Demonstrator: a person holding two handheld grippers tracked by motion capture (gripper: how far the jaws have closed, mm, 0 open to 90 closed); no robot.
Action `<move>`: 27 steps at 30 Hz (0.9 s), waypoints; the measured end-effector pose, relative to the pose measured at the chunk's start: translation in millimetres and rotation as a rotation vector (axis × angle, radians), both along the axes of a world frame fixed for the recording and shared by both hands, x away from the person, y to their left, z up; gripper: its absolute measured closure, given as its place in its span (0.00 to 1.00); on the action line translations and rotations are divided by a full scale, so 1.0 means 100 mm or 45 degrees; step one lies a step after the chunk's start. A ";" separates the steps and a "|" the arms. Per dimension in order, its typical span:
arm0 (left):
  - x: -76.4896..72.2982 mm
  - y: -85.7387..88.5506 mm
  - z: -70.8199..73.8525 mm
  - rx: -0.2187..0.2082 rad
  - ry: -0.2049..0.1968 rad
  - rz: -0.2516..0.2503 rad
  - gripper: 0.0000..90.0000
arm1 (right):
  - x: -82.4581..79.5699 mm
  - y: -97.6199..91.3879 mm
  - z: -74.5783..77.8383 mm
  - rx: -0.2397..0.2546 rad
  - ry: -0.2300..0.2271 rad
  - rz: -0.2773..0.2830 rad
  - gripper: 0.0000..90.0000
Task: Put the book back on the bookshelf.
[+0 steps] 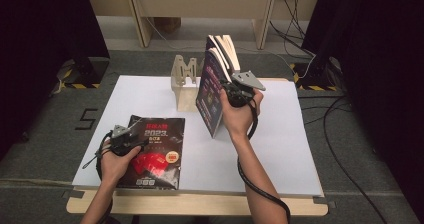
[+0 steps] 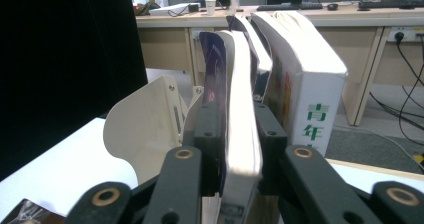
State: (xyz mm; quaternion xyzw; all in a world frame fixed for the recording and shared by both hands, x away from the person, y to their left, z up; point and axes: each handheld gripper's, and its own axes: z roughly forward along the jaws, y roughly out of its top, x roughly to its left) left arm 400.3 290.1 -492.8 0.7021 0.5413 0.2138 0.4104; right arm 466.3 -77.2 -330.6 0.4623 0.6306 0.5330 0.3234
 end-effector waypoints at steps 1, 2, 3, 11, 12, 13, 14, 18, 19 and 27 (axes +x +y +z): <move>0.00 0.00 0.00 0.001 0.000 0.000 0.52 | 0.00 0.00 0.01 0.005 0.009 0.005 0.88; 0.00 0.00 0.00 0.002 0.000 -0.001 0.52 | 0.01 0.00 0.01 -0.002 0.008 0.006 0.88; 0.00 0.00 0.00 0.003 0.001 -0.001 0.52 | 0.00 0.01 0.01 -0.006 0.008 0.001 0.89; 0.00 -0.01 0.00 0.002 0.001 -0.001 0.52 | 0.01 0.02 -0.01 -0.002 0.001 0.001 0.88; 0.00 -0.01 0.00 0.003 0.001 -0.002 0.52 | 0.01 0.02 -0.01 -0.010 0.002 0.003 0.88; 0.00 -0.01 0.00 0.005 0.001 -0.002 0.52 | 0.02 0.02 -0.01 -0.014 0.004 0.002 0.88; 0.00 -0.01 0.00 0.002 -0.001 -0.002 0.52 | 0.02 0.03 -0.01 -0.005 0.011 0.007 0.88; 0.00 0.00 0.00 0.003 0.001 -0.001 0.52 | 0.02 0.03 0.00 0.011 0.030 0.019 0.92; 0.00 0.00 0.00 0.003 0.001 -0.001 0.52 | 0.02 0.04 0.00 0.019 0.033 0.022 0.92; 0.00 0.01 0.00 -0.001 -0.004 0.005 0.52 | 0.01 0.09 0.02 0.042 0.009 0.041 0.93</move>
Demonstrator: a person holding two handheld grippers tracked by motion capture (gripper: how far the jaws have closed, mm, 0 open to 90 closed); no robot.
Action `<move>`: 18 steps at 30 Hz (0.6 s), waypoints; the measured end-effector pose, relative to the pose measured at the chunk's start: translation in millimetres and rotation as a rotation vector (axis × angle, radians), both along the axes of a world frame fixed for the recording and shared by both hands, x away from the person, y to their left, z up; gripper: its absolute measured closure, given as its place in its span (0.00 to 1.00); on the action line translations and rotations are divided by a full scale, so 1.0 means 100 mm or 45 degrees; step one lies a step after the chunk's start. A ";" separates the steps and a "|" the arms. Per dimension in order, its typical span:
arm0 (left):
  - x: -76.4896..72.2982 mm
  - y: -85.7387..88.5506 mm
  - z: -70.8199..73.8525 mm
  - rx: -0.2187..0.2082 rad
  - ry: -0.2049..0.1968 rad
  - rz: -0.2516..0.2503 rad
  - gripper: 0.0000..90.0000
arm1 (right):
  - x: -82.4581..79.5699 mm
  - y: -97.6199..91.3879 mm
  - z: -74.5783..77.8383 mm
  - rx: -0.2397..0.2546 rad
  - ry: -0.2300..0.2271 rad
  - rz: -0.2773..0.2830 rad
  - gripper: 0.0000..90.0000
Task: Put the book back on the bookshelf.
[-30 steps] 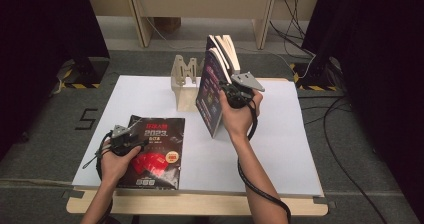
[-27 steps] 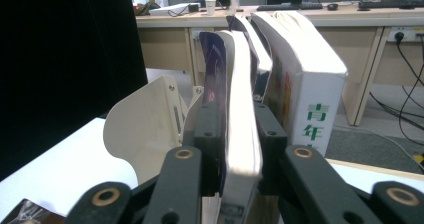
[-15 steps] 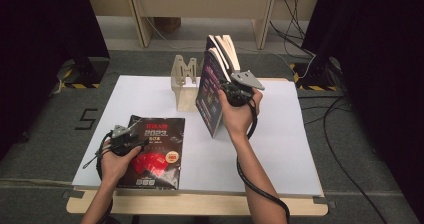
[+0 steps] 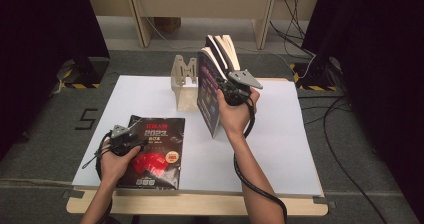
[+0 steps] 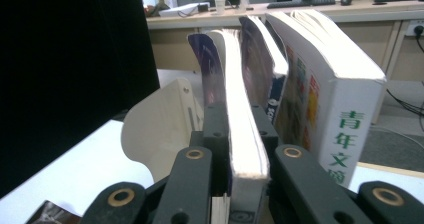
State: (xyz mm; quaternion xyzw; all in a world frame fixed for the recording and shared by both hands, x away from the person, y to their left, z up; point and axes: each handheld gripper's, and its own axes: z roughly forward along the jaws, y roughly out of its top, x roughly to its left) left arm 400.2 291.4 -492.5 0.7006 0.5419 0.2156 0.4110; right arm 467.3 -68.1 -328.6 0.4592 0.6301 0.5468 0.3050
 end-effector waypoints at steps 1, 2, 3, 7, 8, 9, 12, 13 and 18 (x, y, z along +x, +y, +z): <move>0.00 0.00 0.00 -0.001 0.000 0.001 0.52 | 0.00 0.01 0.00 0.004 -0.005 0.002 0.93; 0.00 0.00 0.00 0.001 0.000 -0.002 0.52 | 0.00 0.01 0.00 0.003 -0.009 0.002 0.93; 0.00 0.00 0.00 0.001 -0.001 -0.001 0.52 | 0.01 0.02 0.00 0.015 -0.013 0.003 0.93; 0.00 0.01 0.01 0.001 -0.001 0.001 0.52 | 0.01 0.04 -0.01 0.033 -0.029 0.005 0.93; 0.00 0.01 0.01 0.000 -0.002 0.002 0.52 | 0.01 0.05 -0.01 0.036 -0.032 0.004 0.93; 0.00 0.01 0.01 0.000 -0.002 0.002 0.52 | 0.01 0.06 -0.01 0.040 -0.038 0.003 0.93; 0.00 0.02 0.01 -0.001 -0.004 0.003 0.52 | 0.01 0.07 0.00 0.045 -0.053 -0.001 0.93; 0.00 0.02 0.01 0.000 -0.002 0.002 0.52 | 0.01 0.07 0.01 0.045 -0.057 -0.001 0.93; -0.01 0.02 0.02 0.002 -0.006 0.003 0.52 | 0.01 0.08 0.06 0.044 -0.089 -0.009 0.93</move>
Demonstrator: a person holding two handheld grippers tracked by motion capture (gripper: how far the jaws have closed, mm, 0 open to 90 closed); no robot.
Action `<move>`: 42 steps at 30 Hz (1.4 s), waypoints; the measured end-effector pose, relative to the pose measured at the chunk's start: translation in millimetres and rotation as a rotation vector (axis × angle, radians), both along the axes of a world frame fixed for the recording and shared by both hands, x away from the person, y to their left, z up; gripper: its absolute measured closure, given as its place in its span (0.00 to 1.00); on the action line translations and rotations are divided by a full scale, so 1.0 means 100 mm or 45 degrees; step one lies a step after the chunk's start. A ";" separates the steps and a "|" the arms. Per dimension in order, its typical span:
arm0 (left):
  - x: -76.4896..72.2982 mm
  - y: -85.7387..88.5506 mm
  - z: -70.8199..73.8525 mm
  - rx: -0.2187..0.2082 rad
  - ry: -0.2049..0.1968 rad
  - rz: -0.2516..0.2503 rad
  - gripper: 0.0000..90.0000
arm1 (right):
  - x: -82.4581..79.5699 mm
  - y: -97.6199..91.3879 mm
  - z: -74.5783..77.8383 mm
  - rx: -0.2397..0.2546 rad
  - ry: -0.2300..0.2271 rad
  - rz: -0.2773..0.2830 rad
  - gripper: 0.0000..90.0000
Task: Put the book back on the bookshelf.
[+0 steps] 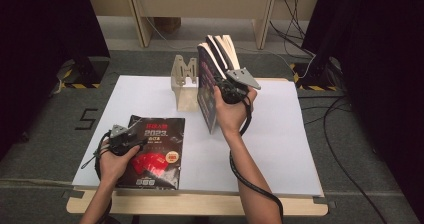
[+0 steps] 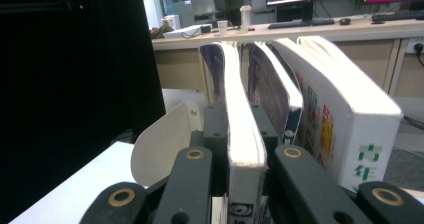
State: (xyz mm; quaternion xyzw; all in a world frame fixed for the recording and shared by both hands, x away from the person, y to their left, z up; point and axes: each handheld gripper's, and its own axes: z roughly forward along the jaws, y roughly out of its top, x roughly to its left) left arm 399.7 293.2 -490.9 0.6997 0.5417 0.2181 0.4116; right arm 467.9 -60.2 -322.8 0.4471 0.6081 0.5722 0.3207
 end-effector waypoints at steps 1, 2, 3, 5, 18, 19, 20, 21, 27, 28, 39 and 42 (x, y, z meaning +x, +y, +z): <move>0.00 0.00 0.00 0.000 0.000 0.000 0.52 | 0.00 0.00 0.01 0.000 -0.003 -0.003 0.93; 0.00 0.00 0.00 0.000 -0.001 0.000 0.52 | 0.01 0.00 0.01 0.000 -0.006 -0.005 0.93; 0.00 0.00 0.00 0.001 0.000 0.000 0.52 | 0.01 0.01 0.01 0.004 -0.002 -0.006 0.93; 0.00 0.00 0.00 0.000 0.000 0.000 0.52 | 0.02 0.01 0.01 0.009 -0.006 -0.010 0.93; 0.00 0.01 0.00 -0.002 -0.004 0.004 0.52 | 0.06 0.03 0.03 0.019 -0.028 -0.034 0.93; 0.00 0.01 0.00 -0.002 -0.004 0.004 0.52 | 0.07 0.04 0.03 0.027 -0.024 -0.035 0.93; 0.00 0.01 0.00 -0.001 -0.004 0.004 0.52 | 0.07 0.03 0.03 0.017 -0.032 -0.037 0.93; 0.00 0.01 0.00 -0.002 -0.004 0.004 0.52 | 0.07 0.03 0.03 0.016 -0.034 -0.040 0.93; 0.00 0.00 0.00 0.000 -0.001 0.001 0.52 | 0.10 0.03 0.03 0.011 -0.039 -0.049 0.93; 0.00 0.00 0.00 0.000 -0.001 0.001 0.52 | 0.10 0.03 0.03 0.016 -0.037 -0.049 0.93; 0.00 0.00 0.00 0.000 -0.001 0.001 0.52 | 0.14 0.06 0.04 0.018 -0.043 -0.055 0.93; 0.00 0.00 0.00 0.000 -0.003 0.001 0.52 | 0.15 0.06 0.05 0.014 -0.047 -0.060 0.93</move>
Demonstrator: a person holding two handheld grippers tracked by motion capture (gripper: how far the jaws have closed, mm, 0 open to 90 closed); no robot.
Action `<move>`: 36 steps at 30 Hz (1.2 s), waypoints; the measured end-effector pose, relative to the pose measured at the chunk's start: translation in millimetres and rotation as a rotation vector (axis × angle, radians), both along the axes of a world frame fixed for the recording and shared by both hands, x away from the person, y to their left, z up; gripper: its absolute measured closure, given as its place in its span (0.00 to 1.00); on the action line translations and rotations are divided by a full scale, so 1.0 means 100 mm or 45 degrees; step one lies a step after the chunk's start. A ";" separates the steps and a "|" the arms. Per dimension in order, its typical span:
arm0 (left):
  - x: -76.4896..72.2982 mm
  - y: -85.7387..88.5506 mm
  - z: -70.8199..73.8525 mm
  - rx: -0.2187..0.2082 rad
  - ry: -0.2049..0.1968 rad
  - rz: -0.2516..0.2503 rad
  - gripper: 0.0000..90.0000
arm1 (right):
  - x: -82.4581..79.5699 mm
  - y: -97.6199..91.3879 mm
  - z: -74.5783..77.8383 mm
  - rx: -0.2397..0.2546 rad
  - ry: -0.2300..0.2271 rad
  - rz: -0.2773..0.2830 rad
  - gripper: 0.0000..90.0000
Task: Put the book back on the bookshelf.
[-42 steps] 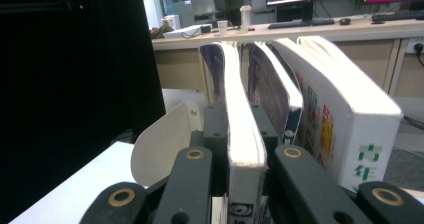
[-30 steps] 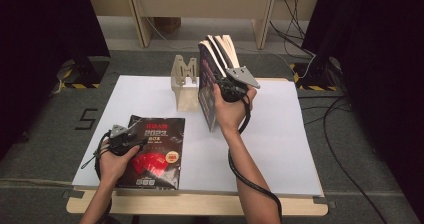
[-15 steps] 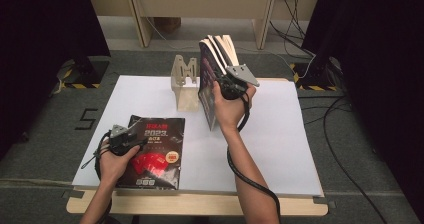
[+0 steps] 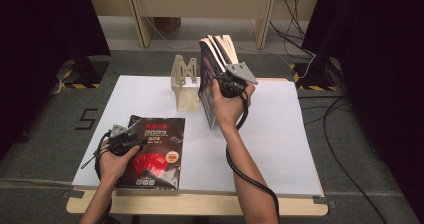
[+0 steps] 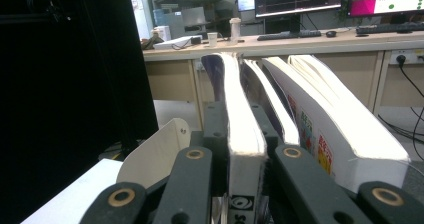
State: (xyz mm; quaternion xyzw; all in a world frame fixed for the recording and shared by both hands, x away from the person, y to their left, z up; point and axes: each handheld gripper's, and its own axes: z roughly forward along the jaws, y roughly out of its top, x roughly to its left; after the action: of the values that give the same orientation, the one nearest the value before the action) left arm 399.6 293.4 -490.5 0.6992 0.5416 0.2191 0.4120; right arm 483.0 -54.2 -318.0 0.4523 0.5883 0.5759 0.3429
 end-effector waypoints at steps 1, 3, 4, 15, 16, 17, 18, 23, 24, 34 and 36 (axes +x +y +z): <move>0.00 0.00 0.00 0.001 0.000 0.000 0.52 | 0.00 0.00 0.00 -0.003 -0.002 0.000 0.93; 0.00 0.00 0.00 0.002 0.001 -0.001 0.52 | 0.01 0.00 0.01 0.002 -0.001 0.001 0.93; 0.00 0.00 0.00 0.002 0.002 -0.001 0.52 | 0.01 0.00 0.01 0.003 0.000 0.000 0.93; 0.00 0.00 0.00 0.003 0.002 -0.002 0.52 | 0.06 0.04 0.03 -0.006 -0.008 -0.006 0.93; 0.00 0.00 0.00 0.001 0.001 -0.002 0.52 | 0.07 0.05 0.03 -0.008 -0.010 -0.009 0.93; 0.00 0.00 0.00 0.000 0.001 -0.002 0.52 | 0.07 0.05 0.03 -0.006 -0.011 -0.010 0.93; 0.00 0.00 0.00 0.000 0.001 -0.002 0.52 | 0.08 0.06 0.03 -0.004 -0.009 -0.010 0.93; 0.00 0.00 0.00 0.000 0.001 -0.003 0.52 | 0.10 0.07 0.03 -0.003 -0.004 -0.014 0.93; 0.00 0.00 0.00 0.000 0.000 -0.001 0.52 | 0.10 0.07 0.03 -0.004 -0.009 -0.016 0.93; 0.00 0.00 0.01 0.000 -0.002 0.001 0.52 | 0.15 0.09 0.05 -0.011 -0.008 -0.017 0.93; 0.00 0.01 0.01 0.002 0.001 0.001 0.52 | 0.16 0.10 0.05 -0.015 -0.011 -0.016 0.93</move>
State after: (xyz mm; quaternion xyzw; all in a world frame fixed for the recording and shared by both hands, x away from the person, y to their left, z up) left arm 399.5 294.0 -489.6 0.6992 0.5420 0.2196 0.4113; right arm 498.8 -44.6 -313.3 0.4516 0.5873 0.5721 0.3518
